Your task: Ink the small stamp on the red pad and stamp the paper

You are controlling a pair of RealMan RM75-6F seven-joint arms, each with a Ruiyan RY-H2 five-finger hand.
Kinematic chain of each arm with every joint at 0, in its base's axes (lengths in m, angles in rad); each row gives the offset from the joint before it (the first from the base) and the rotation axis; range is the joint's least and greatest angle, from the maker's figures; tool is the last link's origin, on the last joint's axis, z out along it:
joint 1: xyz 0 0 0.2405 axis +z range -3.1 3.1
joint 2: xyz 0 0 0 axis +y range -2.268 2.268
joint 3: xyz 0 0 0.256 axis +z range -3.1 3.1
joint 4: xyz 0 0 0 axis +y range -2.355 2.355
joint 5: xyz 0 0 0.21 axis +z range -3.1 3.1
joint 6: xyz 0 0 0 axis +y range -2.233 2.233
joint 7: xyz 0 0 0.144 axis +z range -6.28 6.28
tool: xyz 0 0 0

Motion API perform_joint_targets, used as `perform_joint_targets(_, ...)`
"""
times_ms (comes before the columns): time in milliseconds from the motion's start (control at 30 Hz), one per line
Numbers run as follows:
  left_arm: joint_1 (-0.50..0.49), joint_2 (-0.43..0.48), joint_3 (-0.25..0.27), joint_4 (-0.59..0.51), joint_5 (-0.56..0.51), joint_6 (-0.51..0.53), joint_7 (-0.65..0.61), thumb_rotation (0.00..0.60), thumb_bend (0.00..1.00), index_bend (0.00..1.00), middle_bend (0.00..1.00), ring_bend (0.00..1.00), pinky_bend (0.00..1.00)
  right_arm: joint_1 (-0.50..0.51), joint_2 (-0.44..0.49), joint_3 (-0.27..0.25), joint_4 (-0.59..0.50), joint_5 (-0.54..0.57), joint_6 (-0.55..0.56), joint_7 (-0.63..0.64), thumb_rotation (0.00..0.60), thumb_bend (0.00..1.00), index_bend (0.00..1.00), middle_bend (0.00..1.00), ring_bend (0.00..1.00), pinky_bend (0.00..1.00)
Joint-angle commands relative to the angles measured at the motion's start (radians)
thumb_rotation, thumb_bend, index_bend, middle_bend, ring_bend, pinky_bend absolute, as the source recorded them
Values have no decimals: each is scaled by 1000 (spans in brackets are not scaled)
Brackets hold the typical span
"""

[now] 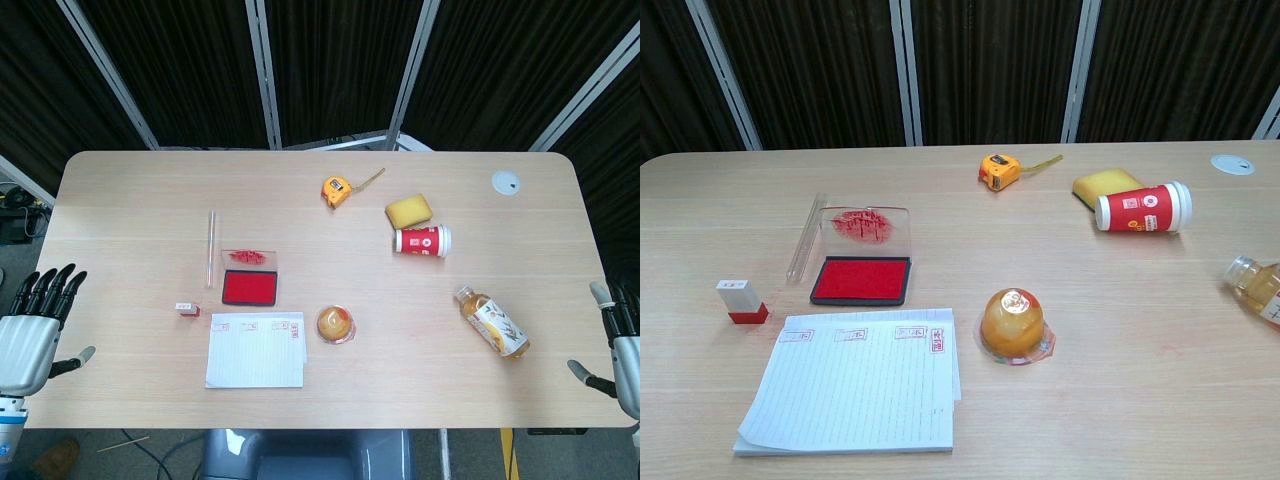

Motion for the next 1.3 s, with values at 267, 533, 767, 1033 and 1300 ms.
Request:
perform_joint_targets(267,-2,-6,-1,13,3,-1,36,600,0,0,0,12,104,1,-5,-1,3,-2,-7,-11,600,0,0,0,0,0)
perform_joint_targets(533,-82,-116,-50,117,-45,-96,46,600,0,0,0,637,749,10,-8,5,-3,2,-21,-24,600,0,0,0,0,0)
perform_joint_targets(767,-223,-296,-114,257,-233,-317,46,600,5,18,0,832,894,26,-18,16,-2,27,-49,-42,600,0,0,0,0,0)
perform_joint_targets(1033,-282,-410,-117,371,-325,-411,8,600,60,149,203,861,918,42,-34,18,10,51,-84,-70,600,0,0,0,0,0)
perform_joint_targets(1300,-323,-469,-116,430,-381,-451,15,600,214,298,395,864,919,42,-32,17,20,71,-98,-60,600,0,0,0,0,0)
